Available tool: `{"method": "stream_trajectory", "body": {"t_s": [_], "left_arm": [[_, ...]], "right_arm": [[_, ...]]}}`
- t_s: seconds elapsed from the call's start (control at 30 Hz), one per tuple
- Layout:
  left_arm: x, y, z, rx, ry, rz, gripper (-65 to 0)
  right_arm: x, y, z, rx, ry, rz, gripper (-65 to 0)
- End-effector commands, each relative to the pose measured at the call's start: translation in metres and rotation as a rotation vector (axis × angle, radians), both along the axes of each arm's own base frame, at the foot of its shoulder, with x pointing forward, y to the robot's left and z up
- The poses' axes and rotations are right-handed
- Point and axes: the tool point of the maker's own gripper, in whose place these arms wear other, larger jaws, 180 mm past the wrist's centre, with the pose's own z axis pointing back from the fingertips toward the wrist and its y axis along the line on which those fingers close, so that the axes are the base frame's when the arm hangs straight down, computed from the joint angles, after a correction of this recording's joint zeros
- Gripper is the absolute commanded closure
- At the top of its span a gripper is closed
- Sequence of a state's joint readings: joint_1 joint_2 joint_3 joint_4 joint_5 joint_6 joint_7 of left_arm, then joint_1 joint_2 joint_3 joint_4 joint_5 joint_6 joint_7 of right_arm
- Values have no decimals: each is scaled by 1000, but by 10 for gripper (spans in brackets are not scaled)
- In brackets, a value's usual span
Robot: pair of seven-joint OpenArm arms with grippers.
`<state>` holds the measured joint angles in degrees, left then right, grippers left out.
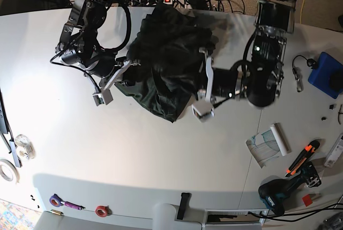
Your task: Layout the t-shirt on the table in an organized manner, then fold the t-shirt properly
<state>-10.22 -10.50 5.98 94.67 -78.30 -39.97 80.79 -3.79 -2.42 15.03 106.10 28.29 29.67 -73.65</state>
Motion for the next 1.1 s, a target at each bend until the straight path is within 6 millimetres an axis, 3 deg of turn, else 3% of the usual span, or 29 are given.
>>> {"method": "stream_trajectory", "body": {"t_s": [0.0,0.17,0.43,0.53,0.67,0.93,1.07], "left_arm": [[0,-2,12,-44,-17,0,0],[-22,-5,-3,-65,66,-2,0],[-39,-7,-6,-120,133,-9,0],[-46,-9,-13,-104,149,-18,0],[-59,-14,-40,27,144,-48,0],[-54,-37,-68,163,28,8,0],[-40,-36,-84,260,2,93,0]], "right_arm": [[9,-2,11,-9,-50,-6,0],[12,-1,14,-2,-73,-10,0],[9,34,10,-25,-59,100,0],[8,29,-5,-103,-17,77,0],[8,19,-18,-134,-3,21,0],[0,18,-26,-140,26,22,0],[0,18,-26,-140,26,22,0]]}}
